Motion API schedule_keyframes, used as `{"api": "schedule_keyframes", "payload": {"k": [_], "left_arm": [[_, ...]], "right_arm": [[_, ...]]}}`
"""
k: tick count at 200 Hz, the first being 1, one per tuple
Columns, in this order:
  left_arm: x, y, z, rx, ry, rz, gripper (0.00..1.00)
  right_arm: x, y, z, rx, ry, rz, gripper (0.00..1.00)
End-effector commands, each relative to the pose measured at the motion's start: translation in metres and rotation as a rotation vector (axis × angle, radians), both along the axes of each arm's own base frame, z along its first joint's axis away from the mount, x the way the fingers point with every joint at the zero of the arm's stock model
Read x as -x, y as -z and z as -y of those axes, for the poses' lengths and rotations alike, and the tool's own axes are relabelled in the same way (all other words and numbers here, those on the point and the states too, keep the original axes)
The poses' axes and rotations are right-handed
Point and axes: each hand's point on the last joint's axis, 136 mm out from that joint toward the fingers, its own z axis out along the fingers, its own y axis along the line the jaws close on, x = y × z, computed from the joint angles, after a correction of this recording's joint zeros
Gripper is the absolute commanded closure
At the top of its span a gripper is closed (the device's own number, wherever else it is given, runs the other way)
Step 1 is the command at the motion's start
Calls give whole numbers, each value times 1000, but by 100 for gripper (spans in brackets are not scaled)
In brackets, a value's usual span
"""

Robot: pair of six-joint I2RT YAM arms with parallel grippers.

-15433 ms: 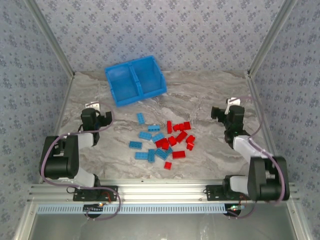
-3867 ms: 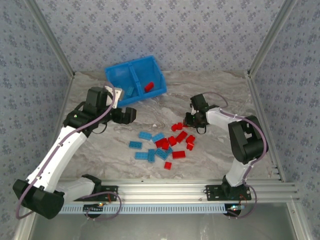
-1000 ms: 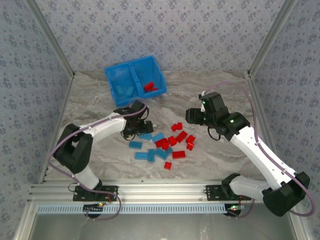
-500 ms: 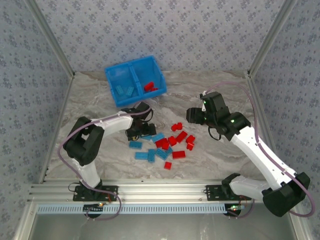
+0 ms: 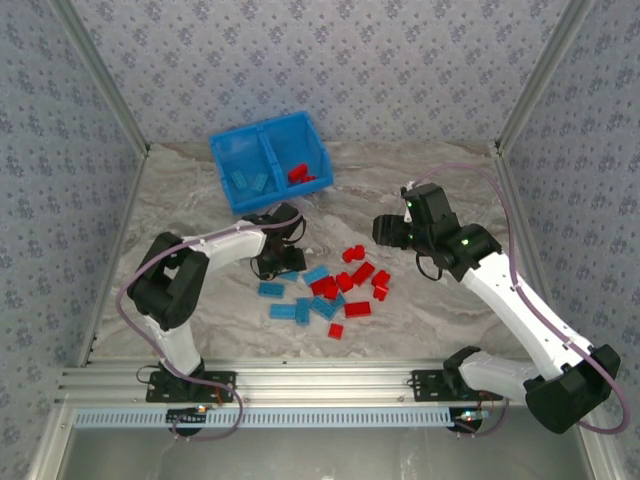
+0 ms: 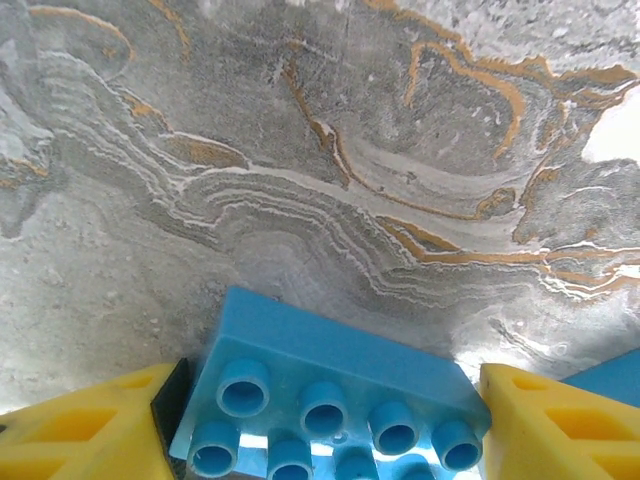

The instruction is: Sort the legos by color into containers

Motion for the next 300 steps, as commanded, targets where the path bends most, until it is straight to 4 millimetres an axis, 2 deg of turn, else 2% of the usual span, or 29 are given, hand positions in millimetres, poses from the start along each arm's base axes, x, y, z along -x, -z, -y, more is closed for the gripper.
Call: {"api": "schedule_keyframes", "payload": {"k": [1, 17, 26, 53, 68, 88, 110, 117, 121, 129, 147, 148, 151, 153, 155, 157, 159, 161, 178, 211, 236, 270, 300], "left_arm": [[-19, -37, 7, 49, 16, 84, 37], [-36, -72, 0, 27, 19, 183, 38], [-43, -92, -12, -16, 22, 225, 38], [-86, -152, -50, -154, -6, 390, 37], [-115, -176, -76, -216, -48, 457, 37], [-155, -198, -102, -273, -83, 526, 37], [-199, -207, -114, -344, -46, 583, 37], [-211, -211, -115, -364, -24, 602, 37], [-218, -206, -114, -376, -7, 596, 37], [-234, -212, -113, -386, 11, 619, 37], [-260, -206, -110, -406, 46, 613, 37], [-260, -210, -111, -404, 43, 621, 37], [-265, -203, -110, -407, 48, 608, 37], [-267, -207, -110, -405, 47, 615, 36], [-270, -201, -110, -407, 50, 603, 36], [-272, -205, -110, -404, 48, 612, 36], [-275, -199, -110, -406, 50, 602, 36], [-276, -203, -110, -403, 46, 610, 36], [-295, -190, -111, -399, 52, 604, 34], [-314, -163, -119, -415, 85, 580, 29], [-316, -158, -122, -351, 55, 572, 24], [-313, -181, -109, -316, 74, 618, 15], [-300, -221, -108, -273, 32, 665, 12]], "right_arm": [[2, 3, 7, 9, 36, -23, 27], [3, 1, 6, 4, 36, -22, 27], [3, -1, 6, 1, 37, -21, 27], [4, -5, 5, -20, 41, -13, 25], [6, -7, 3, -32, 37, -10, 24], [8, -8, 2, -40, 33, -11, 23], [12, -9, 4, -42, 37, -12, 23], [13, -10, 4, -42, 38, -12, 23], [14, -11, 5, -43, 39, -10, 23], [16, -11, 7, -43, 43, -8, 23], [19, -12, 10, -41, 47, -2, 22], [20, -12, 11, -40, 48, -3, 22], [20, -12, 11, -42, 48, -1, 22], [20, -12, 11, -41, 50, -2, 23], [21, -13, 12, -40, 50, 0, 22], [21, -13, 12, -40, 50, -1, 22], [21, -13, 12, -41, 51, 0, 22], [22, -14, 13, -41, 52, 2, 22], [25, -15, 15, -44, 55, 3, 22], [37, -20, 24, -34, 63, 5, 22], [40, -23, 29, -42, 79, 22, 22], [35, -21, 21, -74, 77, 18, 21], [31, -17, 15, -81, 69, -2, 21]]}}
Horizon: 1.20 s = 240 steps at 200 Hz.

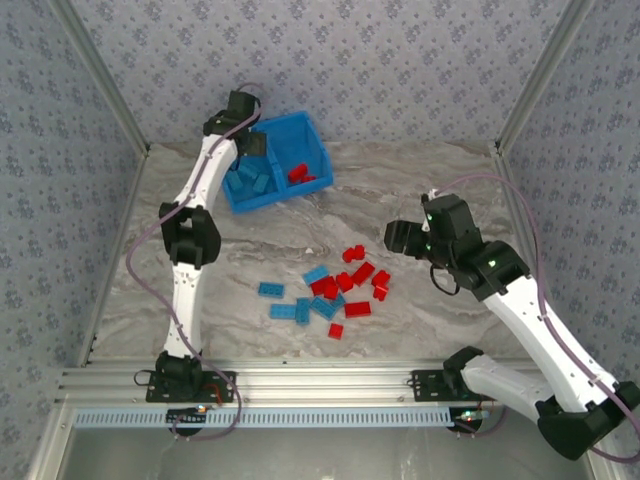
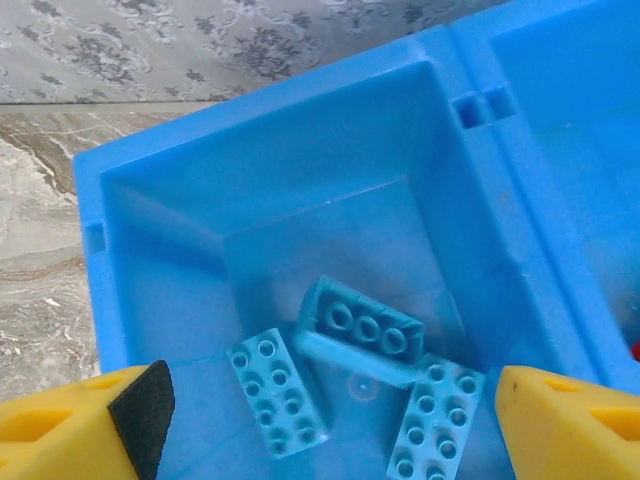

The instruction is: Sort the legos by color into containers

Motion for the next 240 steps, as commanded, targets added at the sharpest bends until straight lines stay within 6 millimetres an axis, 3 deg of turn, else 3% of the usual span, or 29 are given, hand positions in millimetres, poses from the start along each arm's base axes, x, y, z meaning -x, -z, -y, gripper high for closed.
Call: {"api": "schedule_keyframes", "payload": {"k": [1, 38, 64, 88, 127, 156, 202, 240], "left_arm": [[15, -73, 7, 73, 6, 110, 12], [62, -139, 21, 269, 26, 177, 10], [125, -189, 45, 418, 138, 265, 9], [191, -203, 65, 501, 274, 304, 7], [284, -189, 64, 492, 394, 284, 1], [324, -162, 42, 424, 392, 219, 1], [341, -118, 26, 305, 392, 100, 1], [335, -119, 28, 285, 407, 94, 1]], "right_arm": [[-1, 7, -5, -14, 2, -26, 21], [-6, 33, -4, 39, 9, -72, 20], [-9, 64, -14, 74, -43, -143, 20], [-14, 92, -28, 98, -102, -222, 21], [-17, 146, -18, 136, 18, -376, 21], [-13, 178, -21, 112, 54, -456, 19], [-18, 212, -33, 26, 76, -521, 21], [-15, 235, -23, 59, 146, -584, 33]]}}
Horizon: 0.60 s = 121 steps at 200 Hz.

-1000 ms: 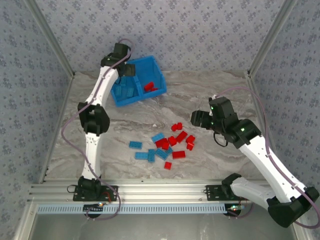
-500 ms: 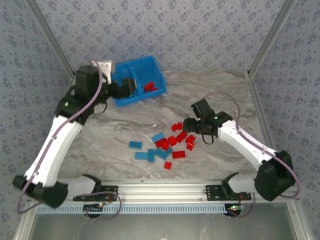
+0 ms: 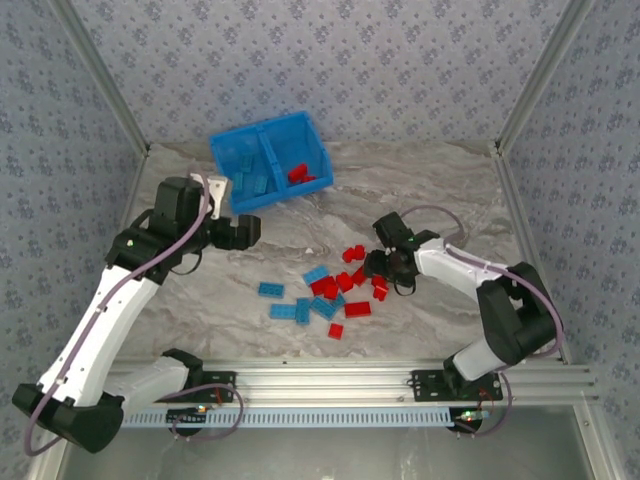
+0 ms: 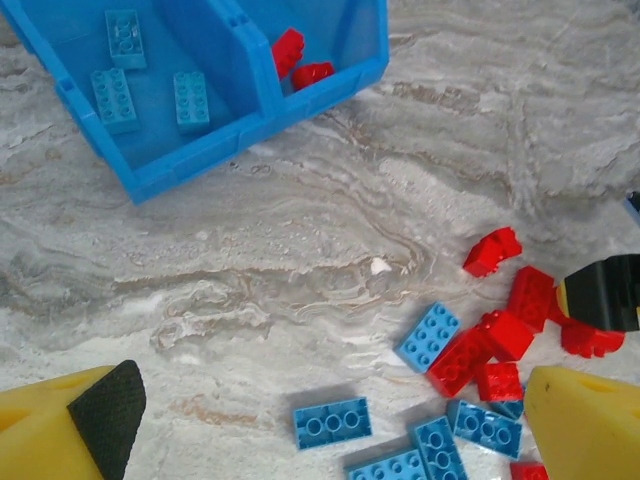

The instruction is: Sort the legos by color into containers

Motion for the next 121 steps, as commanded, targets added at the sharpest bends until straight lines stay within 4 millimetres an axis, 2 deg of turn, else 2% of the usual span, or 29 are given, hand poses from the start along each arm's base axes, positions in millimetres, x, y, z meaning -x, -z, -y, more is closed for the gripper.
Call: {"api": "schedule_keyframes", "payload": {"k": [1, 34, 67, 93, 112, 121], "left_arm": [[-1, -5, -2, -42, 23, 19, 1], [-7, -19, -8, -115, 29, 57, 1], [-13, -10, -11, -133, 13, 76, 1], [-16, 4, -8, -116, 9, 82, 1], [-12, 4, 0, -69, 42, 84, 1], [-7, -2, 9, -17, 82, 100, 1]], "right_arm": [[2, 13, 4, -6, 62, -37, 33], [9, 24, 17, 5, 137, -57, 48], [11, 20, 38, 16, 216, -29, 68], [1, -18, 54, 59, 249, 95, 75], [-11, -68, 57, 97, 203, 237, 77], [-16, -95, 50, 110, 151, 312, 77]]}}
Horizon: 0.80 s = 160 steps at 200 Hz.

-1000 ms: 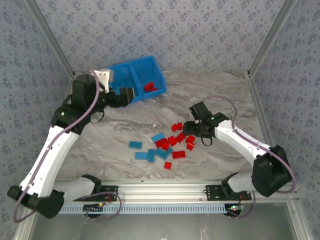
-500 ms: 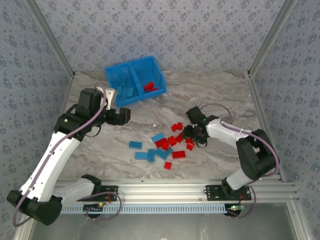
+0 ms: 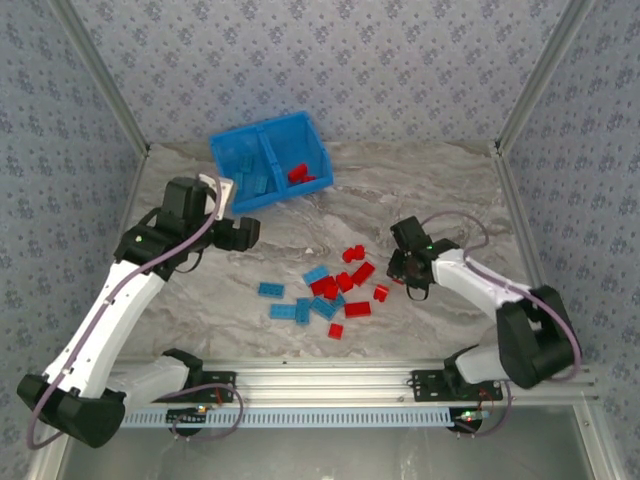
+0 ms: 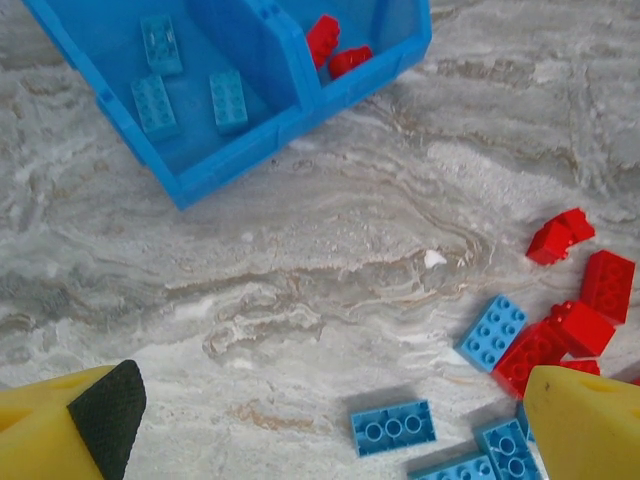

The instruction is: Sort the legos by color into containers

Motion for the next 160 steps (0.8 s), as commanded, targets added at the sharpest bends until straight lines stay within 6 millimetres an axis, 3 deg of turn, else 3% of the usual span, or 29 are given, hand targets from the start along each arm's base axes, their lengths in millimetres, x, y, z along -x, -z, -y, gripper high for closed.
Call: {"api": "schedule_keyframes", "payload": {"k": [1, 22, 41, 44, 62, 84, 106, 160], "left_arm": [[5, -23, 17, 111, 77, 80, 1], [20, -41, 42, 250, 208, 123, 1], [30, -51, 51, 307, 273, 149, 1], [30, -51, 52, 308, 277, 151, 1], [32, -47, 50, 287, 287, 151, 1], [34, -44, 47, 272, 276, 156, 1], [33, -39, 38, 246, 233, 158, 1], [28, -32, 26, 201, 169, 154, 1]], "right_arm": [[-17, -69, 3, 99, -52, 191, 77], [-33, -130, -40, 47, -219, 350, 76], [-46, -174, -100, -47, -419, 470, 75], [-50, -188, -111, -68, -447, 500, 75], [-68, -212, -159, -102, -585, 536, 75], [-106, -212, -196, -64, -629, 511, 75], [-153, -193, -219, -28, -601, 458, 75], [-256, -128, -246, -17, -537, 415, 75]]}}
